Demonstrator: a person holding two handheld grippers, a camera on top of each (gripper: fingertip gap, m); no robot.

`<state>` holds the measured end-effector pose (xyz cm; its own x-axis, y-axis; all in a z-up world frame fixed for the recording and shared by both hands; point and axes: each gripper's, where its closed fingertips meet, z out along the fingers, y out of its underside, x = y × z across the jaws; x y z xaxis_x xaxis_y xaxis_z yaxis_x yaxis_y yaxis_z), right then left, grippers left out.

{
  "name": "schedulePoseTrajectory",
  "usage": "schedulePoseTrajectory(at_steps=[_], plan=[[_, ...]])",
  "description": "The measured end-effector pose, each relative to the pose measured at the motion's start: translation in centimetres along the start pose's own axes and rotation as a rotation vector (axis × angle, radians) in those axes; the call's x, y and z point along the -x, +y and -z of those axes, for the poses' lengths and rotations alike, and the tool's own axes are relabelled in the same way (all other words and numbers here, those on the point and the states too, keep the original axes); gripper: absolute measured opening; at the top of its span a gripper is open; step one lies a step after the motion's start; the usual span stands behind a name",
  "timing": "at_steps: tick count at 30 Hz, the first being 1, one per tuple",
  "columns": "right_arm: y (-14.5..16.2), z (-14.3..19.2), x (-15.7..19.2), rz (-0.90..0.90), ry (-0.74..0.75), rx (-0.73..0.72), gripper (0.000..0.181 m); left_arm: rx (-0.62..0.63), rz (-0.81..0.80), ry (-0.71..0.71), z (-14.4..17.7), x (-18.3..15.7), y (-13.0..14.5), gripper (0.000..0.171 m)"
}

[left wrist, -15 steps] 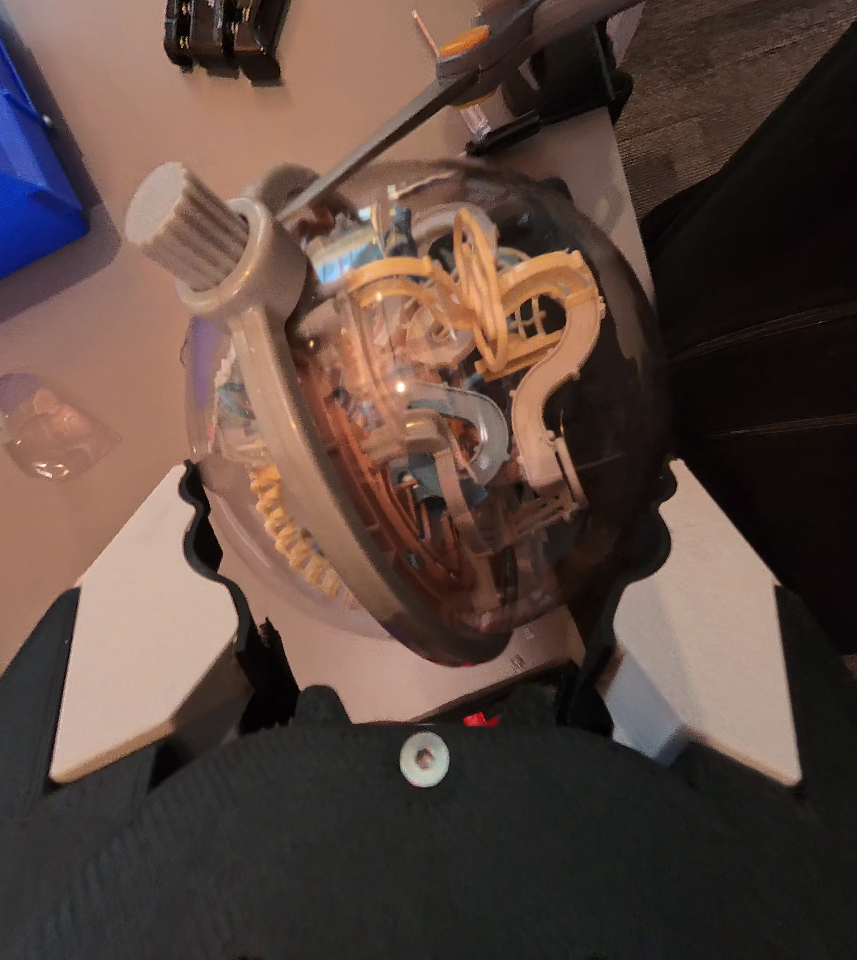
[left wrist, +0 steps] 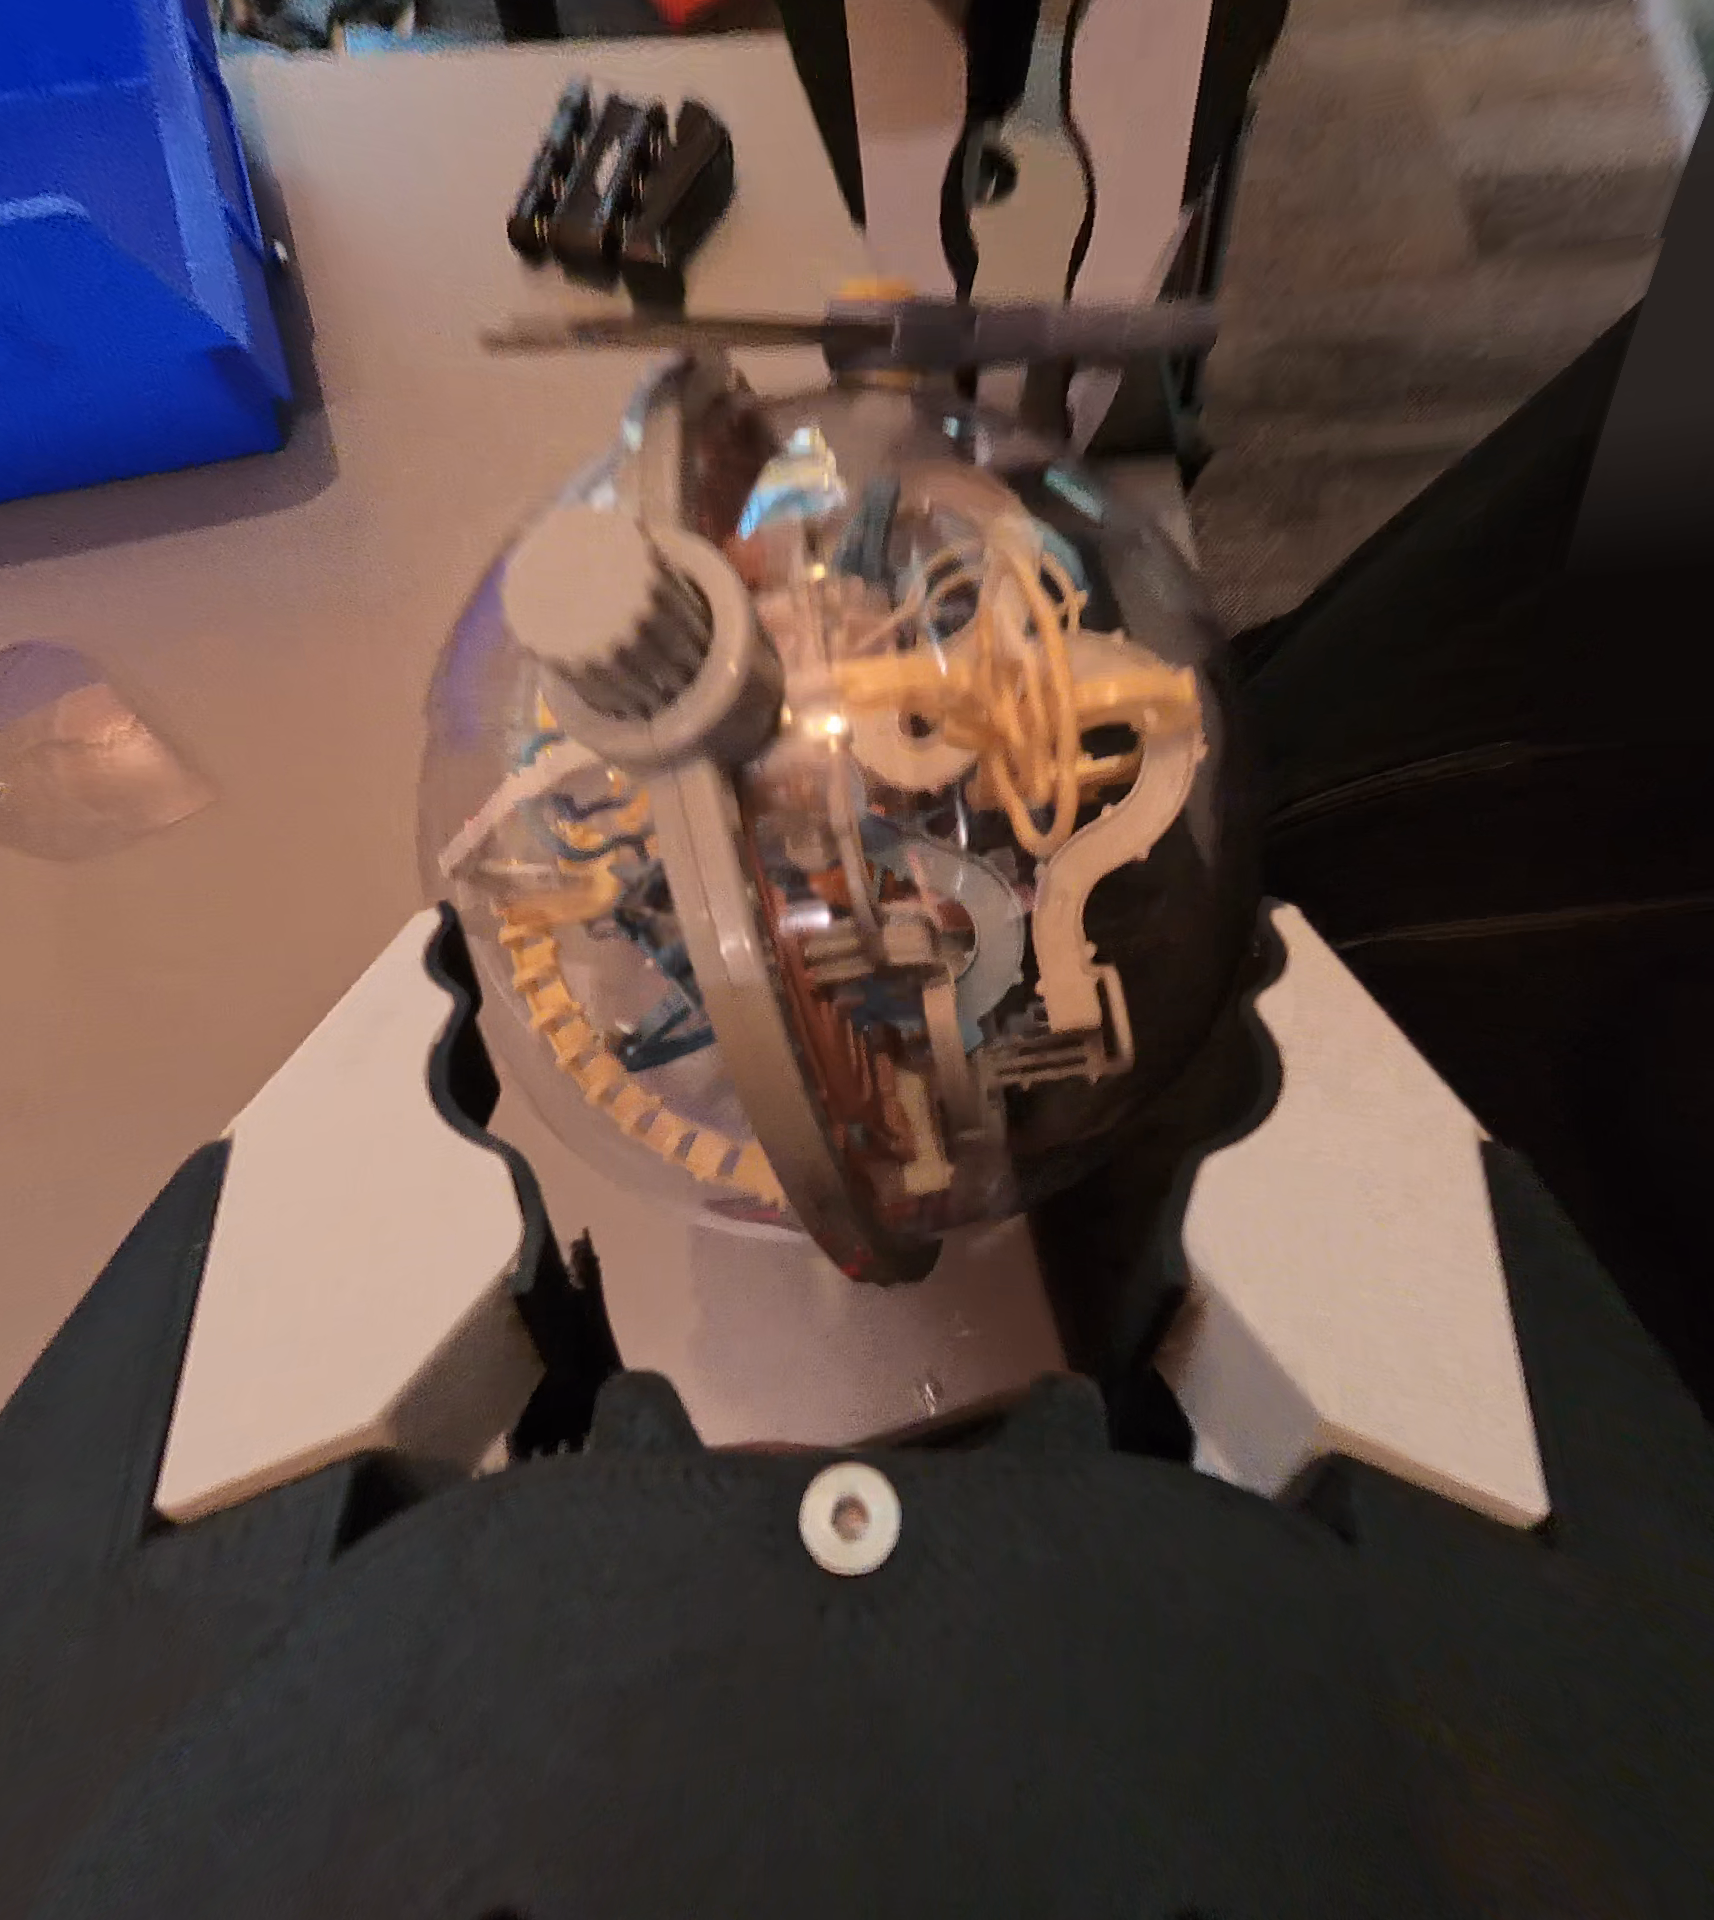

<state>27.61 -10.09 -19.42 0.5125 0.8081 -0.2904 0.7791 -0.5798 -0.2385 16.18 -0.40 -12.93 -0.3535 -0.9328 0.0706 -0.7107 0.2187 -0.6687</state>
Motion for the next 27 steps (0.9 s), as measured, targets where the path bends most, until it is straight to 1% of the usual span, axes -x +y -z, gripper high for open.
schedulePoseTrajectory(at_steps=[2,4,6,8,10,12,13,15,17,21,23,27], plan=[[-0.6,-0.1,-0.1,0.011,0.013,-0.012,0.023,-0.056,-0.002,0.028,0.9,0.5,-0.7,0.123],[-1.1,-0.4,-0.3,0.030,0.029,-0.010,0.024,-0.109,-0.001,0.020,1.3,1.3,-1.7,0.105],[-1.4,-0.5,-0.5,0.050,0.060,0.007,0.024,-0.106,0.026,0.020,1.1,2.0,-1.8,0.104],[-1.5,-0.4,-0.8,0.055,0.087,0.016,0.024,-0.128,0.049,0.029,1.0,2.4,-2.0,0.102],[-1.7,-0.1,-0.8,0.056,0.083,0.005,0.023,-0.155,0.062,0.035,0.9,2.7,-2.1,0.100],[-1.7,0.0,-0.9,0.058,0.086,0.006,0.023,-0.192,0.077,0.050,1.0,2.7,-2.4,0.093],[-1.6,0.0,-1.0,0.059,0.090,0.008,0.023,-0.214,0.082,0.059,1.2,2.7,-2.7,0.086],[-1.7,0.1,-1.1,0.054,0.090,-0.006,0.024,-0.255,0.087,0.071,1.6,2.6,-3.2,0.067],[-1.9,0.3,-1.1,0.057,0.100,-0.026,0.023,-0.309,0.064,0.038,2.2,2.9,-3.9,0.030],[-2.7,0.2,-1.0,0.058,0.115,-0.075,0.021,-0.322,0.018,-0.036,1.8,2.5,-4.4,0.029],[-3.1,0.3,-1.1,0.059,0.147,-0.093,0.021,-0.330,-0.026,-0.066,1.8,2.0,-4.8,0.029],[-3.5,0.0,-1.3,0.043,0.153,-0.136,0.020,-0.295,-0.130,-0.200,2.3,1.7,-5.0,0.028]])
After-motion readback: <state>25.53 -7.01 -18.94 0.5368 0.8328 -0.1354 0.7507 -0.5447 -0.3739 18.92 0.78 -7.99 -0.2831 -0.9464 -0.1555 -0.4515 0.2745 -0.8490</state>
